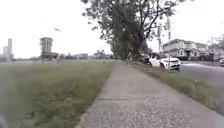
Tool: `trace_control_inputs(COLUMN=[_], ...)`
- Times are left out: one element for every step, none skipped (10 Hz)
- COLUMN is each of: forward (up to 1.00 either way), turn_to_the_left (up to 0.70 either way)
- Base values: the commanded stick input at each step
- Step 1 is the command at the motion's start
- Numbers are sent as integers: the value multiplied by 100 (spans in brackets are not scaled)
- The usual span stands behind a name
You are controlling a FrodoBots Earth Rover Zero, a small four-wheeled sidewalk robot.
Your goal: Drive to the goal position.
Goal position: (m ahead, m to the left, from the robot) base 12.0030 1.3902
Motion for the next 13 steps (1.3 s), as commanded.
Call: trace_control_inputs(forward=[70, 70, 70, 70, 70, 70, 70, 70, 70, 70, 70, 70, 70], turn_to_the_left=[0, -10, -31, -23, -8, 0, 0, 0, 0, 0, 0, 0, 0])
